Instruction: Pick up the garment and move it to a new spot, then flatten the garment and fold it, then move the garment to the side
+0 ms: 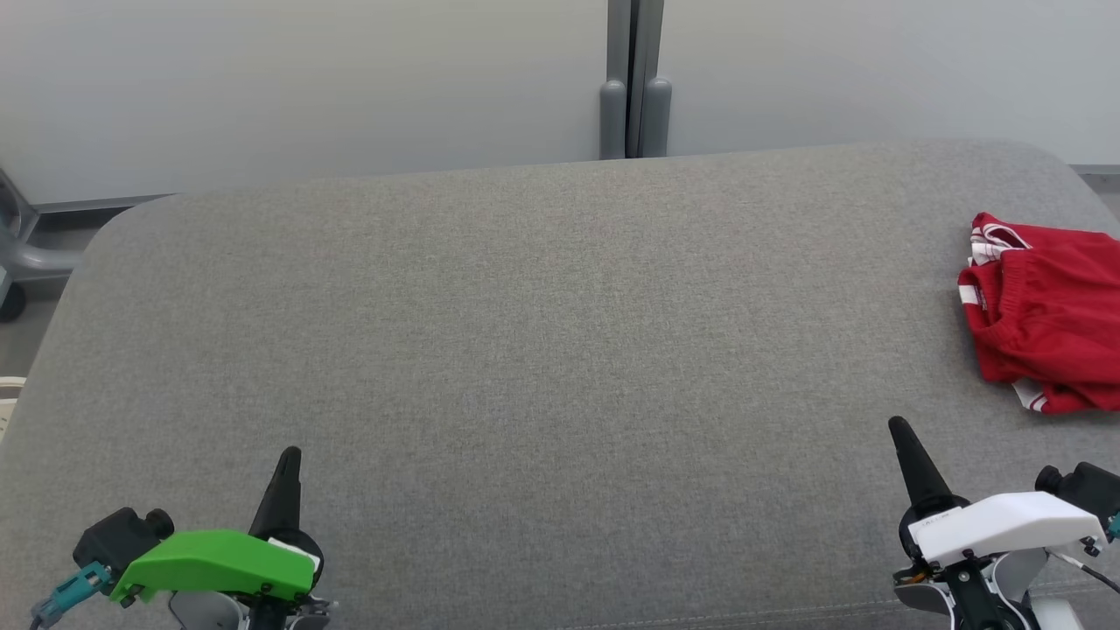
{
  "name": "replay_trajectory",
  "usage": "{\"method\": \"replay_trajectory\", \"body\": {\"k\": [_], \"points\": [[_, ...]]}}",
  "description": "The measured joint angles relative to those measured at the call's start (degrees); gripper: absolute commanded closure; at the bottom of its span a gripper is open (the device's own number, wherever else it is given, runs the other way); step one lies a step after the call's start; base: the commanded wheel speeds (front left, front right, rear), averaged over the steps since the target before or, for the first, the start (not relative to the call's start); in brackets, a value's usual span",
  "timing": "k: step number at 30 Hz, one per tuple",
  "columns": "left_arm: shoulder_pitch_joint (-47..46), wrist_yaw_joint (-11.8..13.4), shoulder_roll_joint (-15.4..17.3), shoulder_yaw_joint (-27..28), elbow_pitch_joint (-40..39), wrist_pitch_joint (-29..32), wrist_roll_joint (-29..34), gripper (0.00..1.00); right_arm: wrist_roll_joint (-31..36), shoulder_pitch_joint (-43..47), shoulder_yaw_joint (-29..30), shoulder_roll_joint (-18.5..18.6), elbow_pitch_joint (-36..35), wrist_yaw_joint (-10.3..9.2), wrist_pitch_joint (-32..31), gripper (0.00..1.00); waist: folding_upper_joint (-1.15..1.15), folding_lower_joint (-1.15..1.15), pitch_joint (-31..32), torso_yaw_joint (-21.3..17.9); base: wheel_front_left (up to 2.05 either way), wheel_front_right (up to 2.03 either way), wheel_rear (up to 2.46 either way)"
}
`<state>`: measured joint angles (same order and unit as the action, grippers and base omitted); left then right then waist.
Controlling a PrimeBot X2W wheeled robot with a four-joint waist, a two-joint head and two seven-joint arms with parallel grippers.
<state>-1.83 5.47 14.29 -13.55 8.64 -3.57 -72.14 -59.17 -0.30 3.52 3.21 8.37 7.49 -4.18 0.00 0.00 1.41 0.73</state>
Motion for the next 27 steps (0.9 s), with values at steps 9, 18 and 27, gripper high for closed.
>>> {"method": "replay_trajectory", "body": {"k": [9,18,27], "points": [[-0.25,-2.02,-1.65,2.47,0.67,1.03,-3.41,1.0,-5.3,-0.35,0.89,0.08,0.48,0.0,-0.62,1.0,0.0,0.0,-0.19,-0.09,0.0,0.0,0.0],[-0.62,-3.97,-3.28,4.69,1.11,1.99,-6.53,1.0,-10.33,-0.74,1.66,0.1,0.89,-0.01,-1.27,1.0,0.0,0.0,-0.39,-0.18,0.0,0.0,0.0],[-0.93,-5.7,-4.81,6.83,1.62,3.0,-9.36,1.0,-14.82,-1.2,2.44,0.1,1.29,-0.01,-1.79,1.0,0.0,0.0,-0.58,-0.27,0.0,0.0,0.0]]}}
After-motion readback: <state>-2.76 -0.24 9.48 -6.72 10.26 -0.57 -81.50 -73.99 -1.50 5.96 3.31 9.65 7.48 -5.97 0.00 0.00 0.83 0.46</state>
